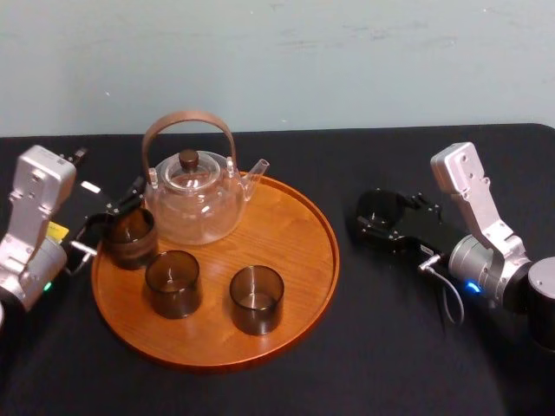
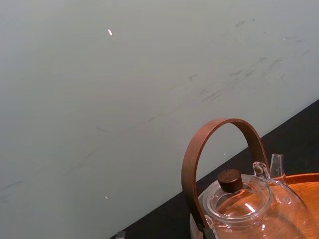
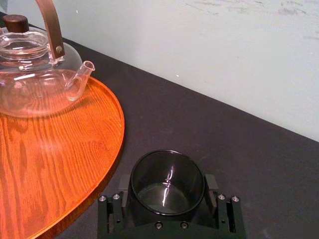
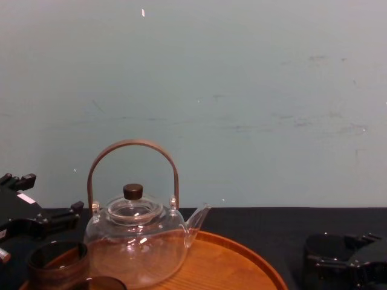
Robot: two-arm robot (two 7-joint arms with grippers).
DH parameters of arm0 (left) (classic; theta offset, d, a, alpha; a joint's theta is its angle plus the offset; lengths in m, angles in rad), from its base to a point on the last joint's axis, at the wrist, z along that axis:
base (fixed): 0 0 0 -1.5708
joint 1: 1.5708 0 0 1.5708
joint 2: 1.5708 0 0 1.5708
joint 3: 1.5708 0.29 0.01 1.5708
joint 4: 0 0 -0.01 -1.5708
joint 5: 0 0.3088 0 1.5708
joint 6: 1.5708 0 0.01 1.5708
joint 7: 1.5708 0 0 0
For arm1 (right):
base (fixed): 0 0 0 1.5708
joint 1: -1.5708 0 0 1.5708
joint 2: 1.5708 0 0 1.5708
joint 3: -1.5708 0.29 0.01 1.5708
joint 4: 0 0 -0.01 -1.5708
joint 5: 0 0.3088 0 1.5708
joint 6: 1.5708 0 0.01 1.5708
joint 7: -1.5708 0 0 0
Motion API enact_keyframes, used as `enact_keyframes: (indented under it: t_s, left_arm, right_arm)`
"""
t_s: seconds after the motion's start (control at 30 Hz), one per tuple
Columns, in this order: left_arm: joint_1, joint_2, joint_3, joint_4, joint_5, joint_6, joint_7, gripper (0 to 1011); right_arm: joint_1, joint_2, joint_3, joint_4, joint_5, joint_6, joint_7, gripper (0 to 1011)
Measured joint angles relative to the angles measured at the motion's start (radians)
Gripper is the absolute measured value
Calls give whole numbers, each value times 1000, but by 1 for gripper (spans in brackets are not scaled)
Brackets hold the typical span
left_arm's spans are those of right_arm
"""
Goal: Pick up the glass from the table and place it on the tray.
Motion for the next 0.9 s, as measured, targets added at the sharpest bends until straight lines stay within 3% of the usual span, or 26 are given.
enact_keyframes:
  t_s: [0.5, 0.9]
  left_arm:
    - [0, 0, 0, 0, 0, 0, 0, 1001]
    - [0, 0, 0, 0, 0, 0, 0, 1001]
  right_arm:
    - [-2, 1, 3, -7, 3, -6, 5, 905]
    - [2, 15, -6, -101, 33, -21, 43, 904]
